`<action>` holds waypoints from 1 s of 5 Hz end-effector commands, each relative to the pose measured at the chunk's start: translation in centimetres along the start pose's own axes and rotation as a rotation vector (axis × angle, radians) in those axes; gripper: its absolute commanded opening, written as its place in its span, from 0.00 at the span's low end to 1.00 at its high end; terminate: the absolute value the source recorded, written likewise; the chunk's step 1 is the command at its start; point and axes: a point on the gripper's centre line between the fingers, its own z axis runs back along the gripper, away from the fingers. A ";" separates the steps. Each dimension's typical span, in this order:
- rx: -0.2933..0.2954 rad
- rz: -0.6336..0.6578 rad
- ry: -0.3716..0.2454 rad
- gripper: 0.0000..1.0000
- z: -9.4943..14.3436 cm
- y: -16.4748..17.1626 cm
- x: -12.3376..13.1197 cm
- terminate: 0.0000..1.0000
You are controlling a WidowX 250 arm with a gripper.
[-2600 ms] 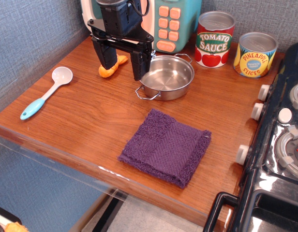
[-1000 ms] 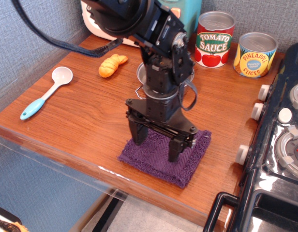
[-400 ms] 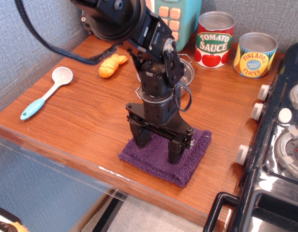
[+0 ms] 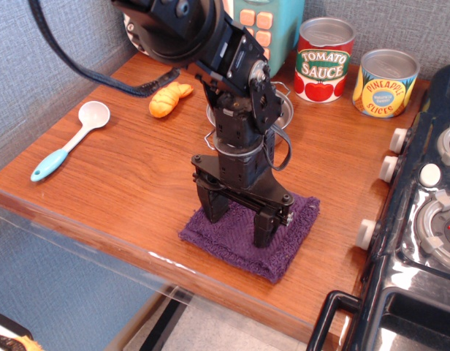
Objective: Move the cloth to left front of table.
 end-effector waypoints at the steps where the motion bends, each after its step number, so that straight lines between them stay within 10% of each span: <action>1: 0.124 0.068 0.046 1.00 0.1 4.5 -1.5 0.00; 5: 0.046 0.077 0.021 1.00 2.2 13.2 -2.3 0.00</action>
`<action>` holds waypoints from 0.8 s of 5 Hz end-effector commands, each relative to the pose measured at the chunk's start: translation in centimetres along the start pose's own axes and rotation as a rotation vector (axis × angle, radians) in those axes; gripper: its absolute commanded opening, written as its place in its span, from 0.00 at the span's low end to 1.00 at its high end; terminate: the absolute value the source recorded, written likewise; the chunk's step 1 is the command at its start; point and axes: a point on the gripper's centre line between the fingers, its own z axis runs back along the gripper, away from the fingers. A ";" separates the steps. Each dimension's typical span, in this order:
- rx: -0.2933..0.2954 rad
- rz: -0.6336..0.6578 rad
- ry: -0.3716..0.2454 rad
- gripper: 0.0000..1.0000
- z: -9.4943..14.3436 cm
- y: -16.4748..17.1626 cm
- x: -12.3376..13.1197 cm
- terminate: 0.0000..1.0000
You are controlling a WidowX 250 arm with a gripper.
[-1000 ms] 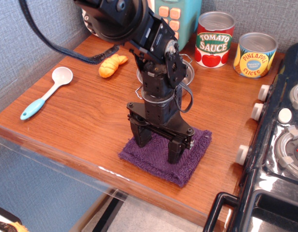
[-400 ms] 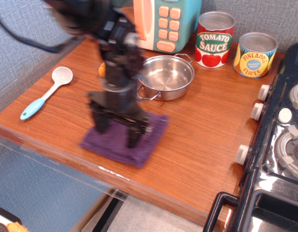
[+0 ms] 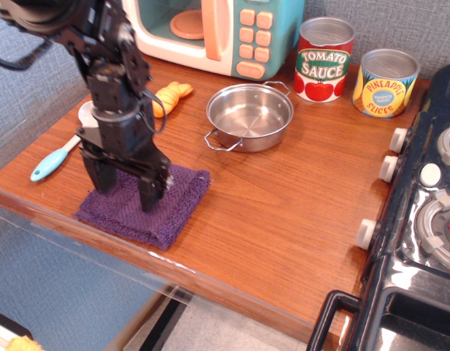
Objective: Move the cloth to left front of table.
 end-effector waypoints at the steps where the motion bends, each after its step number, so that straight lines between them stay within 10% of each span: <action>1: -0.026 -0.041 -0.031 1.00 0.5 2.5 1.4 0.00; 4: -0.109 -0.093 -0.223 1.00 9.5 1.4 2.0 0.00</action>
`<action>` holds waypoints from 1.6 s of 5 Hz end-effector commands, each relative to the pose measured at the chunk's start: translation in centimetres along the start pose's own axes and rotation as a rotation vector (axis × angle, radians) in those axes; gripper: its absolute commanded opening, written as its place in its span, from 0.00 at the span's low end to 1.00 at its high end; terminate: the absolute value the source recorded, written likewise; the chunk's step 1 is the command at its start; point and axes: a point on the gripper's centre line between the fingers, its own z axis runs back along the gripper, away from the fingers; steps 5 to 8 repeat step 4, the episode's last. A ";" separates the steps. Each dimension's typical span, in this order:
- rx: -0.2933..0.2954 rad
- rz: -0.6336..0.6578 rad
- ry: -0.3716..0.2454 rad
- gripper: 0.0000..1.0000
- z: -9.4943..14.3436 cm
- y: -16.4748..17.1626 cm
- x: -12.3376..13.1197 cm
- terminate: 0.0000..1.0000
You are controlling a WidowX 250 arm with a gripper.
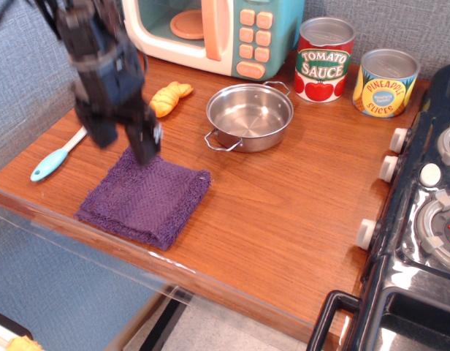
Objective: Move the cloth to left front of table.
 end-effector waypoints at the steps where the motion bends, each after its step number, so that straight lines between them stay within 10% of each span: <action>1: -0.001 0.025 -0.071 1.00 4.3 -0.3 0.4 0.00; 3: 0.046 0.045 -0.038 1.00 3.9 -0.9 0.6 0.00; 4: 0.046 0.045 -0.038 1.00 3.9 -0.9 0.6 1.00; 8: 0.046 0.045 -0.038 1.00 3.9 -0.9 0.6 1.00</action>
